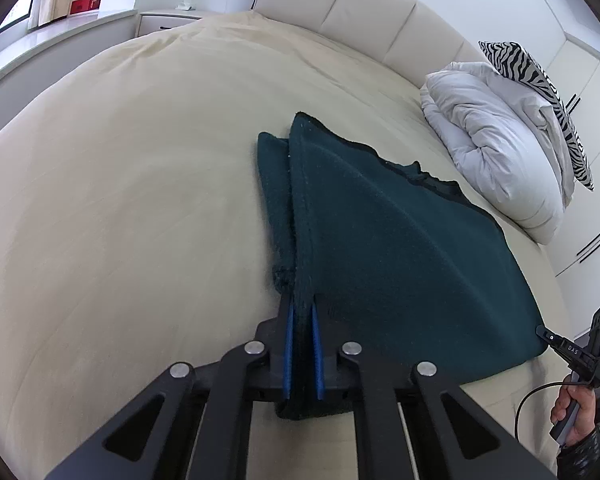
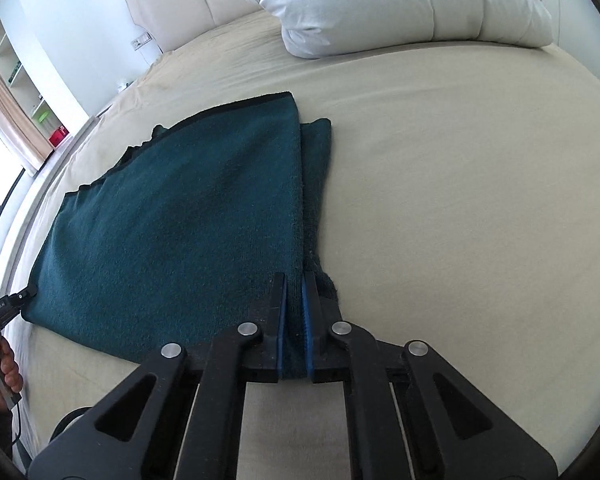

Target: Fold small clothes

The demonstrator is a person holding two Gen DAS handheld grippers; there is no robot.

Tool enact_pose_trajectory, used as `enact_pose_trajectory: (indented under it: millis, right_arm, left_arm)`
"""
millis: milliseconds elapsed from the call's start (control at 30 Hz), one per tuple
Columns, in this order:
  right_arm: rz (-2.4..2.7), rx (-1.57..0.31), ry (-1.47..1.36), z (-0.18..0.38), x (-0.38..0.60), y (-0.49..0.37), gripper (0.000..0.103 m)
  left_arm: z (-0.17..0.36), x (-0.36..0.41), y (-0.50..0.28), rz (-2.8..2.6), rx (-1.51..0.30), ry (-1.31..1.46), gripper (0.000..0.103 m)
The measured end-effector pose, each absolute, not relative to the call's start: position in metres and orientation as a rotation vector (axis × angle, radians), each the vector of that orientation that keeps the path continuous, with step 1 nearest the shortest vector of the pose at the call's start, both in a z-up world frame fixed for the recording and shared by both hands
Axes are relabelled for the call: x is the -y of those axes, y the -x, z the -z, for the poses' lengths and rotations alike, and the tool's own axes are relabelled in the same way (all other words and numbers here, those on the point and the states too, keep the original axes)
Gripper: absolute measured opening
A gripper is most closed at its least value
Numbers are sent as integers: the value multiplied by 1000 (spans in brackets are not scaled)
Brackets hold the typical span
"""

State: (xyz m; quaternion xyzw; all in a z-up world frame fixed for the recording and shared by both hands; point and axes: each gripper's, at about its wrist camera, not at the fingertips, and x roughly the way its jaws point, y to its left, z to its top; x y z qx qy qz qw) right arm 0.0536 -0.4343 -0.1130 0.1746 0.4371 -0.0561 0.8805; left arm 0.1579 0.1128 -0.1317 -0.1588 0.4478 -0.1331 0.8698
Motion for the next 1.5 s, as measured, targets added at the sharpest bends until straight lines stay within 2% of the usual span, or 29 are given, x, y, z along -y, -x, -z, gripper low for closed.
enact_pose_trajectory:
  millis: [1033, 1167, 1233, 1300, 1367, 1500]
  right_arm:
    - [163, -909, -482, 133, 443, -10, 5]
    - [155, -923, -477, 136, 444, -14, 5]
    - [143, -928, -481, 134, 445, -17, 8]
    - [156, -908, -496, 126, 450, -15, 10]
    - [193, -863, -497, 113, 454, -12, 17]
    - [145, -790, -498, 84, 448, -37, 18]
  left_arm:
    - [144, -131, -141, 288, -958, 391, 7]
    - [140, -130, -138, 281, -955, 378, 16]
    - [128, -128, -132, 269, -927, 347, 29]
    - [112, -127, -128, 252, -875, 312, 33]
    - [98, -123, -132, 249, -838, 290, 35]
    - [79, -95, -162, 273, -801, 217, 40]
